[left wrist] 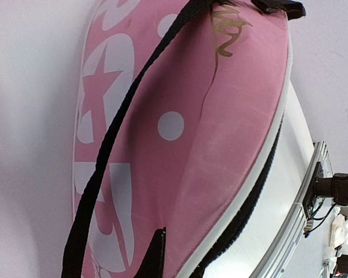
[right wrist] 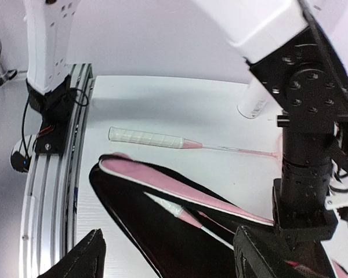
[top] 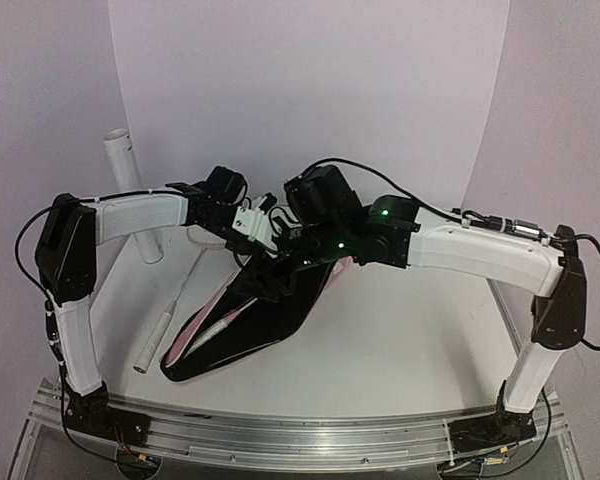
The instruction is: Pack up the badminton gear
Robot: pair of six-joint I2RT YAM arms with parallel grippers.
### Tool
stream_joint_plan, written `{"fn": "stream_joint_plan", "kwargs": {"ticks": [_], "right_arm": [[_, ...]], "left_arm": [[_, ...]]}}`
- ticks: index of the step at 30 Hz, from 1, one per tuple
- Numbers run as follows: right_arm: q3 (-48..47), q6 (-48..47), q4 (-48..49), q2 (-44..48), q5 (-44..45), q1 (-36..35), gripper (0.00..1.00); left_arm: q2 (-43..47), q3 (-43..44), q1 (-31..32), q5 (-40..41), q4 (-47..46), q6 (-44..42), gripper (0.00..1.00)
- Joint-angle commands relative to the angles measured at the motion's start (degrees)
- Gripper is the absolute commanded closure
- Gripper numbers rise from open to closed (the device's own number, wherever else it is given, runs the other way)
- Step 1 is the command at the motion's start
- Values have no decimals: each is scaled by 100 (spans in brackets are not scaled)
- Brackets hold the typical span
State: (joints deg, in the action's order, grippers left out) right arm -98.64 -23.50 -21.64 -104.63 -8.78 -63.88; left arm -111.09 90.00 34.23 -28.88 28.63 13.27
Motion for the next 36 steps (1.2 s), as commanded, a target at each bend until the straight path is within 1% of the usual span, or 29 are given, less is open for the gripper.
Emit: {"fn": "stream_joint_plan", "kwargs": {"ticks": [1,4,7,8,10,13,15,18,20,21,24,26,27,30,33,35,36], "right_arm": [[153,1637,378,297,604,24,28],[-18,2715,403,240,1559,-96,29],[-283,3638,408,-1,2481,-304,29],[-322,3907,426,-85,2662,-359,29],[-286,4272,575,-257,2797,-473,30],[-161,4466,1069,-606,2502,-607,30],[-358,4658,1241,-959,2391,-646,30],[-909,4737,1377,-1681,2524,-747,30],[-1262,4432,1637,-2201,2313,-851,30],[-1391,3997,1878,-2475,2022,-927,29],[-1259,2571,2807,-3028,1231,-1055,25],[-1363,1577,3086,-3481,940,-1057,20],[-1576,1291,3056,-3708,925,-1057,16],[-2639,1088,2843,-4603,807,-1044,14],[-3720,1267,2714,-5432,629,-1054,14],[-4115,1463,2708,-5704,753,-1058,15],[-4056,1506,2712,-5647,759,-1065,15]], "left_arm": [[-206,483,-20,-448,-705,618,100],[-459,922,-20,-320,-809,777,100],[-842,1621,-33,-102,-732,688,100],[-945,1783,-38,-68,-728,618,100],[-1120,2031,-39,-18,-744,452,100],[-1324,2216,-131,-59,-734,113,100],[-1373,2226,-210,-100,-694,-145,100],[-1364,2132,-319,-195,-710,-477,100],[-1395,2147,-365,-434,-665,-772,100],[-1431,2186,-381,-570,-595,-960,100],[-1575,2366,-385,-861,-289,-1357,100],[-1607,2375,-390,-846,-189,-1554,100],[-1601,2323,-394,-836,-215,-1590,100],[-1622,2282,-389,-882,-244,-1557,100],[-1653,2227,-382,-985,-187,-1537,100],[-1668,2155,-380,-940,-147,-1543,100],[-1643,2067,-381,-840,-182,-1527,100]]}}
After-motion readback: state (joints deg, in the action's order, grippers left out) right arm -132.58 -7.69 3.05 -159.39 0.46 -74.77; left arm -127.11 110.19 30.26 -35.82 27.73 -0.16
